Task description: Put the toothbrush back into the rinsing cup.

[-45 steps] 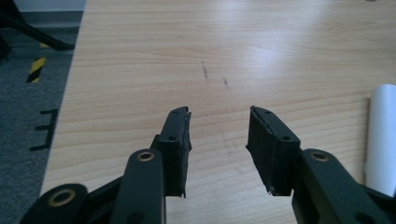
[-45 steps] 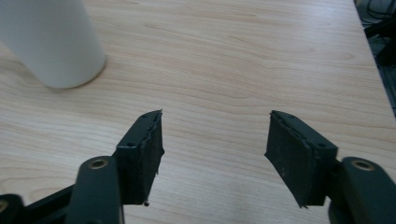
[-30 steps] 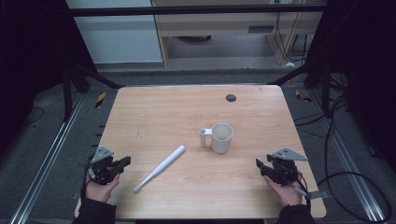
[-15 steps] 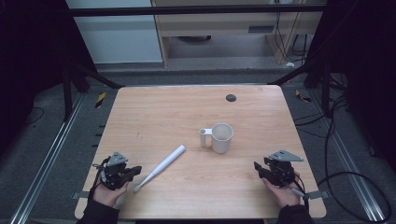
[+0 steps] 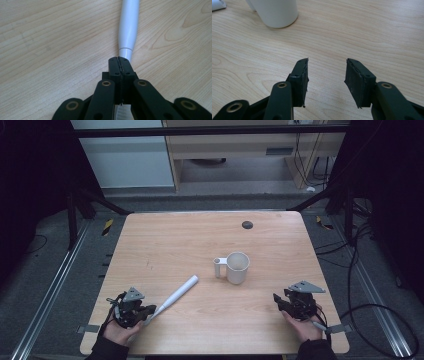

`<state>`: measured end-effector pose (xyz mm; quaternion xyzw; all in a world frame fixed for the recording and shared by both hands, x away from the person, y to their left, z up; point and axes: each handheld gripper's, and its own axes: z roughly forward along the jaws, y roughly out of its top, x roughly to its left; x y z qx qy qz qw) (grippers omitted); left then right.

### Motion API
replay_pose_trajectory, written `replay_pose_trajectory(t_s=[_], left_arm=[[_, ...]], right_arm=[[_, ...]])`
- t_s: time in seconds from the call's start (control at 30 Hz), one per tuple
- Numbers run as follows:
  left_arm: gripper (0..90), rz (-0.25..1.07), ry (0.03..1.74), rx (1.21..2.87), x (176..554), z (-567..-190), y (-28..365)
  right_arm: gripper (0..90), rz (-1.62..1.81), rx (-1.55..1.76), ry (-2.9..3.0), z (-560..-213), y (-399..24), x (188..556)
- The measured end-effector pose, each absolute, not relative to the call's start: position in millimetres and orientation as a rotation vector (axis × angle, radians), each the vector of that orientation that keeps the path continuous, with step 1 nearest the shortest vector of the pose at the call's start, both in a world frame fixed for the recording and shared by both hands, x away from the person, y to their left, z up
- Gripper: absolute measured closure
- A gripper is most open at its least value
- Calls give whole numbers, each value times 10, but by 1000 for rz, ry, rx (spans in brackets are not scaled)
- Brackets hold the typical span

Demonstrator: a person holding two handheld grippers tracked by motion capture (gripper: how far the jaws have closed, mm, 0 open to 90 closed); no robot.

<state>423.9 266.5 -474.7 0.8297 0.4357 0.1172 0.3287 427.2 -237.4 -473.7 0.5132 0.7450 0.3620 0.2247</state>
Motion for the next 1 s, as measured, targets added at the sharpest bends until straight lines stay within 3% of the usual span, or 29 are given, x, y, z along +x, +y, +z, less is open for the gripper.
replay_pose_trajectory(t_s=[1.0], left_arm=[[897, 261, 1076, 2232, 4163, -4796, 2503]], right_arm=[[531, 995, 1424, 2036, -4740, -2403, 4271]])
